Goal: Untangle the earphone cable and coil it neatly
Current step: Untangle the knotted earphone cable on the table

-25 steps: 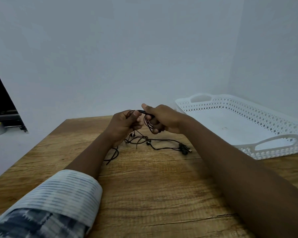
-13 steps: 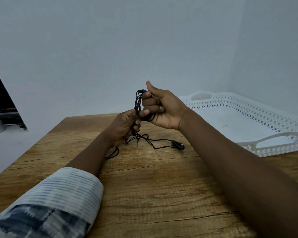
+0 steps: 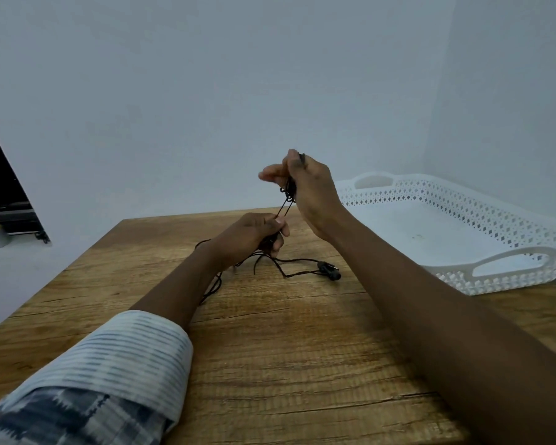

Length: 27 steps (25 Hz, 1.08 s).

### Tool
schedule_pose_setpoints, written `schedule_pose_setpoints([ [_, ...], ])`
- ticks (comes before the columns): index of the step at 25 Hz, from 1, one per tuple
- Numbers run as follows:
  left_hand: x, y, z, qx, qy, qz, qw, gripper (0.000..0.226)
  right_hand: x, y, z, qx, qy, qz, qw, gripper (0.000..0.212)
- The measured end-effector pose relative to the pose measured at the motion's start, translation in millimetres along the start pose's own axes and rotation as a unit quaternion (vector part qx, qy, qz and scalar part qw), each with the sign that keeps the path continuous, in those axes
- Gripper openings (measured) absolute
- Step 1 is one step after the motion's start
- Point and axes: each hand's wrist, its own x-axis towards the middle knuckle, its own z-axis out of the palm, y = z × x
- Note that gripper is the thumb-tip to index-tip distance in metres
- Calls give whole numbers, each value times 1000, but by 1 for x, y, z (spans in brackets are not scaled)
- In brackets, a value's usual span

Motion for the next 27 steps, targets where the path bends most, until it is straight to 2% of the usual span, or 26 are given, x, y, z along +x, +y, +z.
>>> schedule_pose_setpoints([
  [1, -1, 5, 1, 12, 10, -1, 1000, 32, -4, 2, -1, -144, -21, -36, 989, 26],
  [2, -2, 8, 0, 28, 23, -3, 999, 31, -7, 5, -1, -274, -56, -66, 958, 23],
  [4, -3, 12, -5, 87, 41, -10, 995, 30, -13, 11, -2, -455, -135, -85, 876, 22],
  [5, -5, 13, -7, 120, 47, -14, 992, 31, -13, 13, -4, -507, -158, -74, 844, 23],
  [7, -5, 11, -13, 158, 51, -14, 986, 28, -12, 15, -8, -565, -175, -57, 804, 19],
  [10, -7, 6, -19, 164, 90, -9, 982, 20, -8, 13, -17, -593, -165, -49, 787, 29],
  [12, -7, 0, -27, 168, 127, -8, 978, 19, -8, 10, -21, -561, -151, -22, 814, 38],
  [14, -5, -4, -32, 197, 121, -37, 972, 18, -8, 8, -19, -492, -132, 11, 861, 39],
  [16, -3, -3, -30, 269, 118, -73, 953, 49, -7, 7, -15, -420, -110, 36, 900, 38],
  [18, -2, 5, -25, 266, 115, -25, 957, 77, -6, 6, -10, -346, -106, 58, 930, 38],
  [20, -4, 16, -20, 197, 77, 45, 976, 83, -7, 1, -8, -227, -117, 109, 961, 37],
  [21, -3, 17, -20, 150, 58, 63, 985, 79, -9, -2, -8, -149, -127, 146, 970, 35],
  [24, -5, 15, -23, -38, 25, 97, 994, 56, -12, -12, -6, 43, -161, 237, 957, 33],
  [27, -6, 15, -19, -114, 15, 102, 988, 43, -11, -15, -6, 128, -175, 290, 932, 40],
])
